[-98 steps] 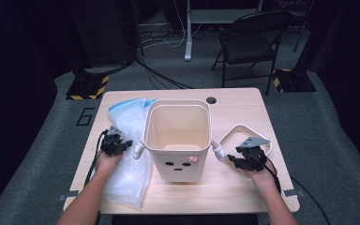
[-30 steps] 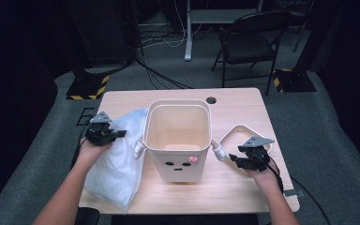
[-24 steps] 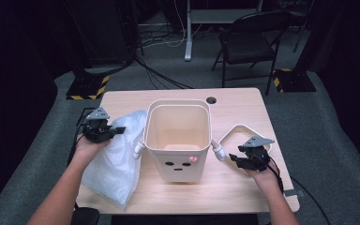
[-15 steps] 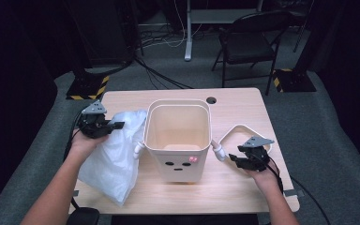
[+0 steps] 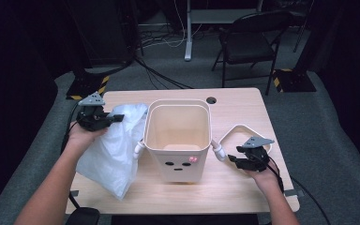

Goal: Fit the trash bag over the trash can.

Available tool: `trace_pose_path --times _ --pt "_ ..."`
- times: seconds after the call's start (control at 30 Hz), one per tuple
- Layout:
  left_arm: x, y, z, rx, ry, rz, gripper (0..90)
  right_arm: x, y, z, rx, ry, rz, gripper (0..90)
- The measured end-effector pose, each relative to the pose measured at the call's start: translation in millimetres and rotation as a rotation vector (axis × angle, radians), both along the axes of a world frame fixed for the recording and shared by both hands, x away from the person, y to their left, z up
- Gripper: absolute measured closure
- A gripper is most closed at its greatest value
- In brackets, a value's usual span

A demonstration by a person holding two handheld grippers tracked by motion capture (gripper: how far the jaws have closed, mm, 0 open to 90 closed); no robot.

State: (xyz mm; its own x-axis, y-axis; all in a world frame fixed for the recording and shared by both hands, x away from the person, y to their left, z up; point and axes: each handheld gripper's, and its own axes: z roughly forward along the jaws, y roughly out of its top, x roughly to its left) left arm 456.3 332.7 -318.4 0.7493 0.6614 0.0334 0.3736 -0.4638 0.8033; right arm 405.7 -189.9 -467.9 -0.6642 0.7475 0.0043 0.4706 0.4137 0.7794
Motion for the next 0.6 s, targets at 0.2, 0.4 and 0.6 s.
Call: trace_pose_path --times 0.2,0.4,0.6 --pt "-4.3 1.3 15.9 -0.001 -0.017 -0.010 88.8 -0.1 -0.8 0.2 0.014 0.007 0.016 48.2" --pt "-7.1 3.5 33.6 -0.005 -0.039 -0.014 88.8 -0.5 0.7 0.7 0.010 0.003 0.017 47.7" --pt "-7.5 6.1 51.7 -0.023 -0.063 -0.010 88.8 -0.5 0.4 0.7 0.007 0.002 0.013 46.8"
